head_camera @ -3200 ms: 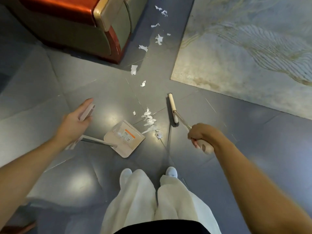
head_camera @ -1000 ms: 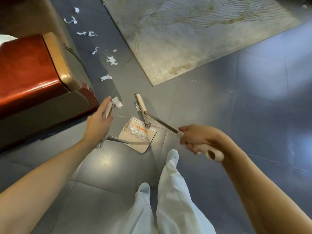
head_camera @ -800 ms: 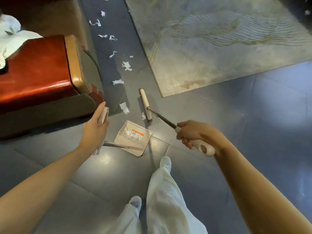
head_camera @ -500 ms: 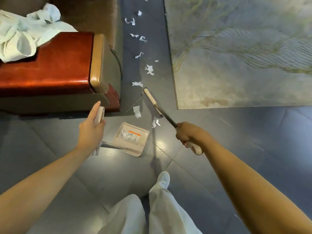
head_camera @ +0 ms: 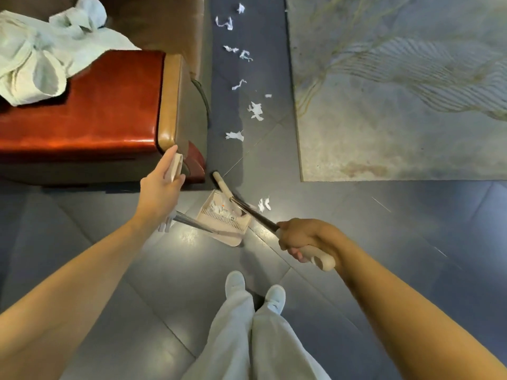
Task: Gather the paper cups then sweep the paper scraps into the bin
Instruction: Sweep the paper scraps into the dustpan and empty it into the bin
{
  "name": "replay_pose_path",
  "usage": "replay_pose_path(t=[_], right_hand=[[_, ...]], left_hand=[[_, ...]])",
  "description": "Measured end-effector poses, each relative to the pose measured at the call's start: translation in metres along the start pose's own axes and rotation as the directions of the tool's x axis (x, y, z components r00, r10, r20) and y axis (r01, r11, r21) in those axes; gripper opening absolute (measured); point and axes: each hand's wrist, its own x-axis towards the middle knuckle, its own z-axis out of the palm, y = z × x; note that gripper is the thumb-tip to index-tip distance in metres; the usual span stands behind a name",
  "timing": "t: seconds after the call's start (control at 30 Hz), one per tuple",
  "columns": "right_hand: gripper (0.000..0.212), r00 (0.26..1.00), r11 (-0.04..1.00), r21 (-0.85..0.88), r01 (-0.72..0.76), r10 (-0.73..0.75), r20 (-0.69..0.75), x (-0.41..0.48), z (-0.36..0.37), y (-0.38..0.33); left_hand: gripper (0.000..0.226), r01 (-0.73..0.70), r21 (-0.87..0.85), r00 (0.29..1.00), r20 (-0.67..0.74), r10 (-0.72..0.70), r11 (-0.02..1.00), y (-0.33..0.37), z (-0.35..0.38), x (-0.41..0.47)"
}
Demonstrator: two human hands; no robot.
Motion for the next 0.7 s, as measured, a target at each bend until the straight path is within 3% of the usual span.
replay_pose_path(t=[0.13, 0.27, 0.4, 0.53, 0.63, 0.7], right_hand=[[0.02, 0.993, 0.993, -0.022, 0.117, -0.117, -0.012, -0.031, -0.028, -0.001], [0.006, 1.0, 1.0, 0.01, 0.006, -0.006, -0.003, -0.054, -0.031, -0.004], [0.042, 0.992, 0.998, -0.04, 0.044, -0.048, -0.118, -0.055, -0.023, 0.004], [0.054, 0.968, 0.998, -0.064, 0.021, -0.036, -0.249, -0.031, -0.018, 0.022], [0.056, 0.969, 1.0, -0.025, -0.01, 0.003, -0.246, -0.007, -0.005, 0.038], [0.059, 0.981, 0.992, 0.112, -0.059, 0.079, -0.179, 0.008, 0.009, 0.052]], left_hand=[[0.064, 0.005, 0.013, 0.999, 0.05, -0.005, 1.0, -0.007, -0.005, 0.007], [0.064, -0.049, 0.035, 0.991, 0.124, 0.044, 0.998, -0.012, -0.012, 0.006], [0.064, -0.093, 0.064, 0.97, 0.23, 0.076, 0.994, -0.013, -0.009, 0.003], [0.065, -0.138, 0.13, 0.954, 0.284, 0.096, 0.982, -0.006, 0.004, 0.008], [0.066, -0.154, 0.143, 0.952, 0.286, 0.108, 0.978, 0.003, 0.011, 0.015], [0.066, -0.157, 0.159, 0.953, 0.283, 0.107, 0.975, 0.007, 0.014, 0.02]])
